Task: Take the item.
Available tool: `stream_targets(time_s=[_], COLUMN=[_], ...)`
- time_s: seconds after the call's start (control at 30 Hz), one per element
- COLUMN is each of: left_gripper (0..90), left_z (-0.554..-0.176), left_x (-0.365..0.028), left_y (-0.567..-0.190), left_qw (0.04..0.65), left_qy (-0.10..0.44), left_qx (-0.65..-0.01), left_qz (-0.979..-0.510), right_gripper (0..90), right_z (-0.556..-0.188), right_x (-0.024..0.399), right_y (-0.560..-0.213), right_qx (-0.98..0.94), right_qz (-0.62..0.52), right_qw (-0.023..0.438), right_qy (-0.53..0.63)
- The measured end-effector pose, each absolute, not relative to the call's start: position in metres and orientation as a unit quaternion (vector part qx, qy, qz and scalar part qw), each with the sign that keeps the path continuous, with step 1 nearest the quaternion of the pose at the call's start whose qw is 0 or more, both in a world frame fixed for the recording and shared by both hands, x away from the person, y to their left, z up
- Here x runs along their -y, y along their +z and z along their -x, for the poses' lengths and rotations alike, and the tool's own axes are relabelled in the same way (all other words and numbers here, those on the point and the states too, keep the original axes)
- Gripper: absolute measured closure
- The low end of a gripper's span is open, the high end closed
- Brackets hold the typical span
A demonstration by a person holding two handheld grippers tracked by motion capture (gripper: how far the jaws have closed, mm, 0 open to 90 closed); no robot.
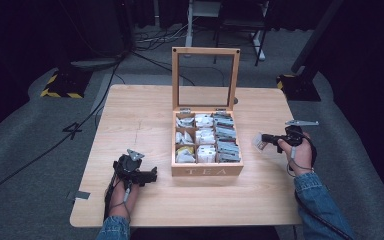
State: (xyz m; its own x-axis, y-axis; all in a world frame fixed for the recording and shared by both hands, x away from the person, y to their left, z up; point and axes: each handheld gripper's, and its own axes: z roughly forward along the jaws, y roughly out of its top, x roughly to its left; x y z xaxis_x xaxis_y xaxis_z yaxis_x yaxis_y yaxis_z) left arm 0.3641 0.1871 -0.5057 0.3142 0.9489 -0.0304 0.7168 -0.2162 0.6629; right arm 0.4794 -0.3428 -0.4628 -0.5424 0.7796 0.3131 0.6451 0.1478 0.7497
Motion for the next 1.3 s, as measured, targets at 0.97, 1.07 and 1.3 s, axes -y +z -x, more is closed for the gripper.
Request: stream_targets(time_s=[0.97, 1.07, 1.3], left_gripper=[0.0, 0.0, 0.0], left_z=[-0.364, -0.364, -0.364], left_x=[-0.187, -0.187, -0.187], left_y=[-0.506, -0.506, -0.506], left_qw=[0.296, 0.296, 0.296], left_qy=[0.196, 0.196, 0.196], left_qx=[-0.552, -0.552, -0.552], left_qz=[-0.755, -0.755, -0.755], right_gripper=[40.4, 40.4, 41.3], right_z=[-0.482, -0.478, -0.465], right_x=[0.345, 0.341, 0.337], right_y=[-0.463, -0.455, -0.438], right_qx=[-0.753, -0.755, -0.761], right_qz=[-0.481, -0.471, -0.443], right_qw=[0.141, 0.139, 0.142], right_qy=[0.427, 0.435, 0.453])
